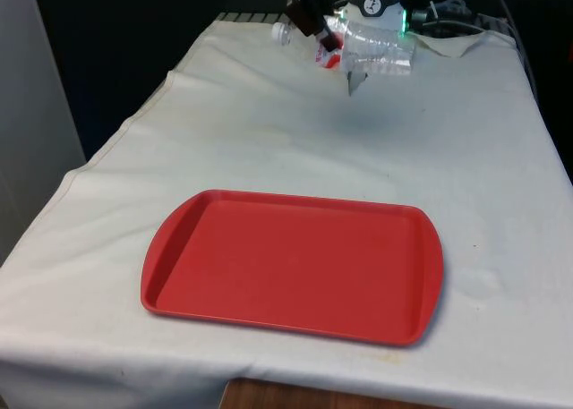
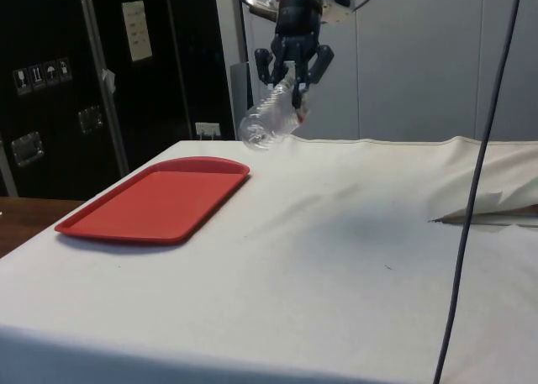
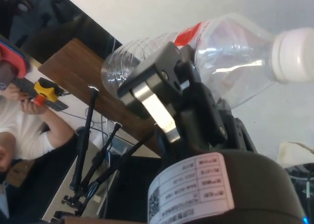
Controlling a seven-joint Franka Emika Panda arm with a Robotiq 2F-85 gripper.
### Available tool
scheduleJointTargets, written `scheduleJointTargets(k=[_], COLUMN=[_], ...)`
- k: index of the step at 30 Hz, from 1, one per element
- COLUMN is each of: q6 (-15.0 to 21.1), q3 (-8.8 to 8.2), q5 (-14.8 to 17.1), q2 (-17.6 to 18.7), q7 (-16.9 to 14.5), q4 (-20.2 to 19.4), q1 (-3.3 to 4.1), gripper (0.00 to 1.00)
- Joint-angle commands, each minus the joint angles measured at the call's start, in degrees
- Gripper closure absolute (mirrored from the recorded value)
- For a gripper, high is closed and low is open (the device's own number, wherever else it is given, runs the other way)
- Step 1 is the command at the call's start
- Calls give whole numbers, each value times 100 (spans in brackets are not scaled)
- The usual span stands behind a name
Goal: Place the bottle upright on the tray.
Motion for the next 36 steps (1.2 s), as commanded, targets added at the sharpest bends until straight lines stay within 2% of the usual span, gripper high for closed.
scheduleJointTargets(k=[1, 7, 8, 10, 15, 16, 17, 22, 23, 24, 31, 32, 36], q6=[-23, -74, -57, -92, -126, -97, -138, -183, -160, -201, -286, -269, -321], q3=[17, 86, 80, 120, 166, 166, 178, 201, 206, 212, 241, 246, 258], q5=[-63, -178, -126, -241, -361, -304, -384, -487, -447, -527, -716, -665, -814], q2=[29, 103, 74, 149, 258, 229, 275, 378, 378, 430, 613, 596, 710], q7=[115, 378, 281, 504, 728, 642, 768, 940, 882, 1008, 1278, 1197, 1409], q4=[69, 315, 258, 435, 676, 619, 716, 917, 917, 1008, 1364, 1329, 1536], q1=[11, 11, 0, 11, 11, 0, 11, 11, 6, 17, 17, 6, 23], gripper=[86, 86, 86, 86, 86, 86, 86, 86, 86, 86, 86, 86, 86])
